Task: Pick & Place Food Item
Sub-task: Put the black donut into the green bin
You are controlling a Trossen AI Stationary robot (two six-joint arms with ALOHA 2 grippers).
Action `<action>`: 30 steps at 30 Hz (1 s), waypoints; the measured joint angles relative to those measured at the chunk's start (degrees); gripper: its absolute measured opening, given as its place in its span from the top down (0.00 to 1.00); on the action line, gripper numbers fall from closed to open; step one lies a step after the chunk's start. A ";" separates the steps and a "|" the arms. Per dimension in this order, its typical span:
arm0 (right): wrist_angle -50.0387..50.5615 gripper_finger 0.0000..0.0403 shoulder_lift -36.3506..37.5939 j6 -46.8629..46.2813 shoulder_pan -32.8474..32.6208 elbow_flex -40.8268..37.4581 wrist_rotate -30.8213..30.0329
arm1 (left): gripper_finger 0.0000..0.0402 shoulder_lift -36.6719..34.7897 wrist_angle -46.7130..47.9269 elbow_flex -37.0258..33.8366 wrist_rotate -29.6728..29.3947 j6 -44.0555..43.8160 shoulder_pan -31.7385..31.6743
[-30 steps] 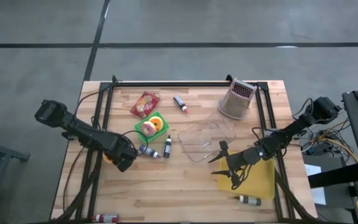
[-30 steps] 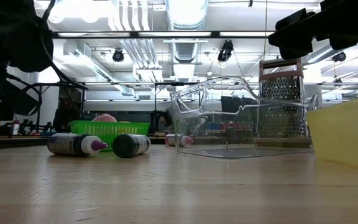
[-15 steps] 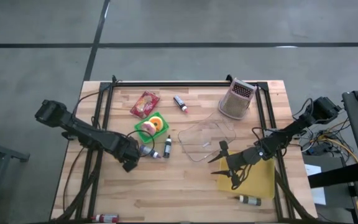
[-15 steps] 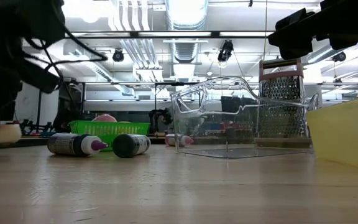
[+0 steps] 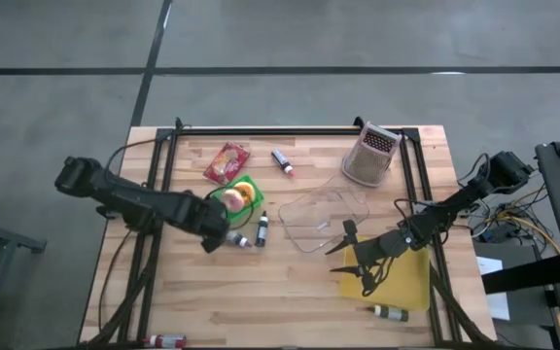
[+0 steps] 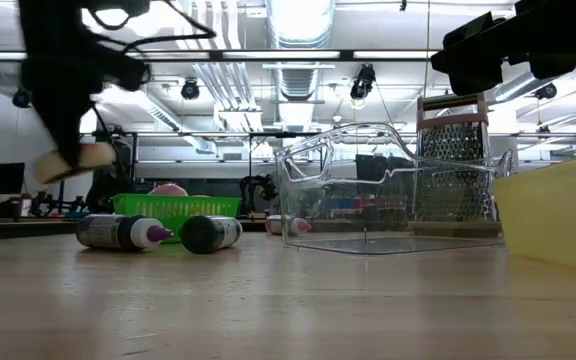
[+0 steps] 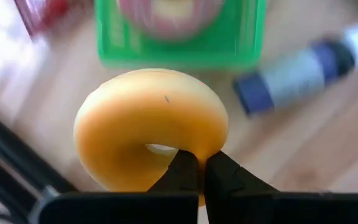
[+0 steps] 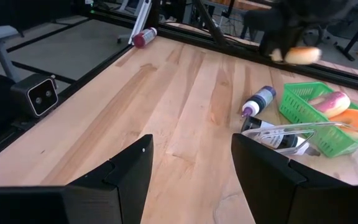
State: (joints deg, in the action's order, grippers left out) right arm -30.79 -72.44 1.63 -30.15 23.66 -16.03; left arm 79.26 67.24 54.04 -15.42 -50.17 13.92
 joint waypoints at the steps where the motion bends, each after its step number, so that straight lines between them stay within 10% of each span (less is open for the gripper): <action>1: 0.00 0.47 0.00 -0.02 0.00 0.00 0.00 | 1.00 0.30 -1.29 0.32 -0.59 2.14 -1.38; 12: 0.00 0.47 0.00 -0.16 0.00 0.00 -0.02 | 1.00 9.25 -10.22 4.48 -4.07 24.04 -12.56; 30: -0.02 0.47 0.00 -0.15 0.02 0.00 -0.20 | 0.96 16.98 -12.08 7.71 5.78 31.57 -13.06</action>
State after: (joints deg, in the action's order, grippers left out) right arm -30.81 -72.44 1.48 -30.13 23.66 -16.23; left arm 96.23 55.17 61.75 -9.64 -18.60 0.86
